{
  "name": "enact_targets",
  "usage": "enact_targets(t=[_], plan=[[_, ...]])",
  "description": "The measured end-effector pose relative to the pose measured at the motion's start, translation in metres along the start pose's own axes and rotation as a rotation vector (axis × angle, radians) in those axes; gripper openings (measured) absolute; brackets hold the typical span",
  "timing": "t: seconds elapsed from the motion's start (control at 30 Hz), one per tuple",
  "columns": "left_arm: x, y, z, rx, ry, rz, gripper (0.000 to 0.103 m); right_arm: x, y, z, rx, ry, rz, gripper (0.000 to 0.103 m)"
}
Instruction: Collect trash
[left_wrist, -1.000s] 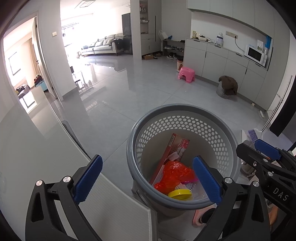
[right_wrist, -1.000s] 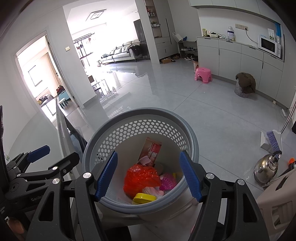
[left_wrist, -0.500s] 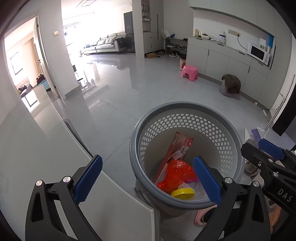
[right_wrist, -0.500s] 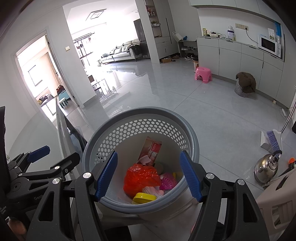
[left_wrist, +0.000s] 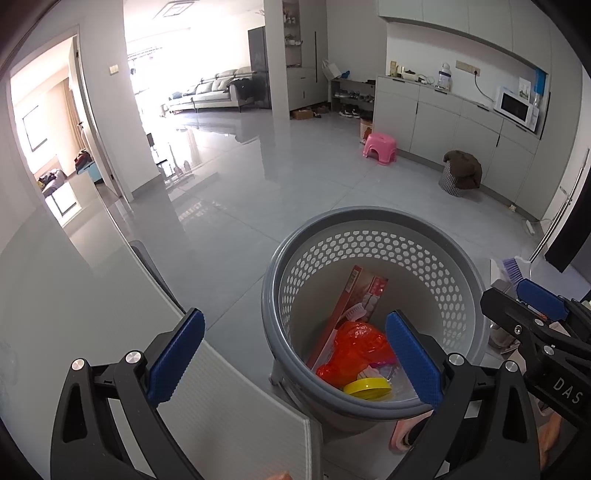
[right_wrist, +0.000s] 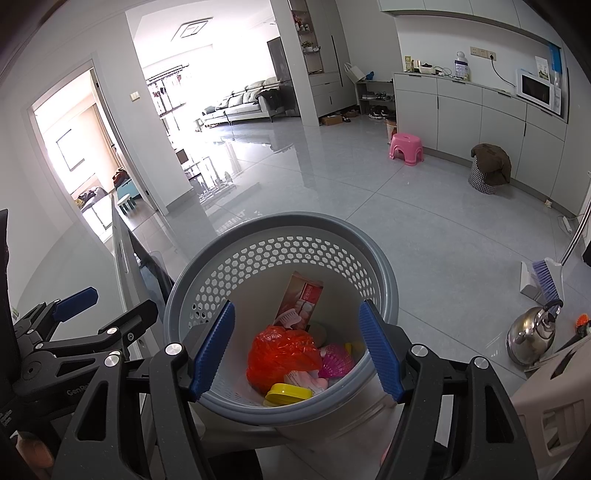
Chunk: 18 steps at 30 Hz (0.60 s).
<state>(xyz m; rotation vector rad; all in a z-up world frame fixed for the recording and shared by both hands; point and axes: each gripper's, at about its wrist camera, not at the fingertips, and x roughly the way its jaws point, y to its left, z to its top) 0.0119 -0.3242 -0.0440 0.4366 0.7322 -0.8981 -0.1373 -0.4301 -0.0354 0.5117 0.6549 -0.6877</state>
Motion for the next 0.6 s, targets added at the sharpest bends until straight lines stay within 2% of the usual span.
enact_targets(t=[0.6], plan=[[-0.003,0.0005,-0.0004,-0.002,-0.008,-0.001,0.097,0.0006,-0.0005,-0.0015,-0.003,0.001,0.001,0.067]])
